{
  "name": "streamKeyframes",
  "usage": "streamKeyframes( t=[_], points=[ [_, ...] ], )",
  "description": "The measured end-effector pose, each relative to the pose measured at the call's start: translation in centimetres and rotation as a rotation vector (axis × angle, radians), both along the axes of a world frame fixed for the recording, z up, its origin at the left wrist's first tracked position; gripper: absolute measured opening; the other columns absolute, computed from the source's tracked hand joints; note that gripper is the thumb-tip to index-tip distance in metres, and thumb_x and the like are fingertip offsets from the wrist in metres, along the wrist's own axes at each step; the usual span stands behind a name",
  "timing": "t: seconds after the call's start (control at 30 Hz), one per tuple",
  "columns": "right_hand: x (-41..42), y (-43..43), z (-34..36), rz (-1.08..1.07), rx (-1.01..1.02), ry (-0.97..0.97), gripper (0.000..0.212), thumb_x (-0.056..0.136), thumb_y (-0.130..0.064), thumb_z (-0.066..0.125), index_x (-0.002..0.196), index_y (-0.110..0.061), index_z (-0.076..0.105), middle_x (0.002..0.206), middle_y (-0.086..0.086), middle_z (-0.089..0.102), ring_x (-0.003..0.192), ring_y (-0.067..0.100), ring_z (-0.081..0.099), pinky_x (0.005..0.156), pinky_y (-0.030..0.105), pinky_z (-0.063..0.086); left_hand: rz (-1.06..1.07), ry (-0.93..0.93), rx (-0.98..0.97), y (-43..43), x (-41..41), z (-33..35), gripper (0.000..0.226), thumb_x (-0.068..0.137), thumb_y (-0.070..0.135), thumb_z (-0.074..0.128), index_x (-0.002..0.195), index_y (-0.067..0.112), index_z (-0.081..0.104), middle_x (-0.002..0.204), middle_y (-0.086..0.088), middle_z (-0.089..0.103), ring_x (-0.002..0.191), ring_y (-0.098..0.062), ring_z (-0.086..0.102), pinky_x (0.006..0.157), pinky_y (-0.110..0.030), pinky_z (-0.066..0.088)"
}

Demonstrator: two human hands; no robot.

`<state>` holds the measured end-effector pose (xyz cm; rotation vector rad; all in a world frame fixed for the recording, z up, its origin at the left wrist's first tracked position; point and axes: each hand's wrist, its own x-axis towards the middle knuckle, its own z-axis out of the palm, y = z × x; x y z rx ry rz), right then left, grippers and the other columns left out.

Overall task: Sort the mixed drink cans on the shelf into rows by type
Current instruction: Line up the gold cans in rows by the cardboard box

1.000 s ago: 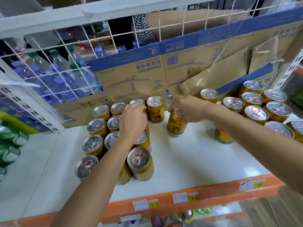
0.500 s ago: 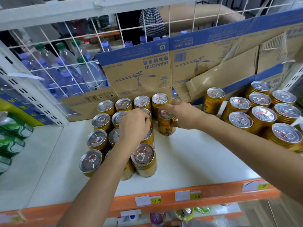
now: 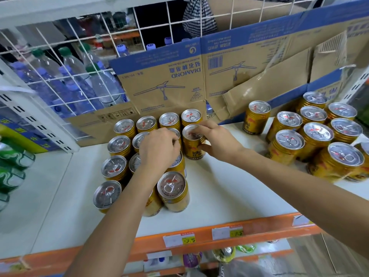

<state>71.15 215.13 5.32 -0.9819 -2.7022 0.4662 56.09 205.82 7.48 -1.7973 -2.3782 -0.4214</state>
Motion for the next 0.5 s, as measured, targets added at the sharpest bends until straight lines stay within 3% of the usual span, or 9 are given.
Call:
streamKeyframes(
  t=[0.33, 0.5],
  points=[
    [0.06, -0.52, 0.2, -0.029, -0.007, -0.004, 0.057, 0.085, -0.015, 0.068, 0.137, -0.021, 0.045, 0.144, 0.006, 0.039, 0.12, 0.03, 0.05, 0.094, 0.034, 0.044, -0.001, -0.02, -0.001, -0.32, 0.21, 0.0, 0.024, 0.094, 0.028, 0.051, 0.105, 0.021, 0.072, 0.107, 0.001, 0.068, 0.094, -0.02, 0.061, 0.062, -0.029, 0.044],
    [0.31, -0.68, 0.22, -0.015, -0.016, 0.005, 0.057, 0.087, -0.015, 0.066, 0.138, -0.022, 0.043, 0.147, 0.005, 0.037, 0.117, 0.03, 0.052, 0.091, 0.034, 0.045, 0.003, -0.016, -0.007, -0.6, 0.43, -0.06, 0.024, 0.094, 0.026, 0.05, 0.1, 0.02, 0.072, 0.099, 0.001, 0.067, 0.088, -0.02, 0.059, 0.056, -0.027, 0.038]
  ],
)
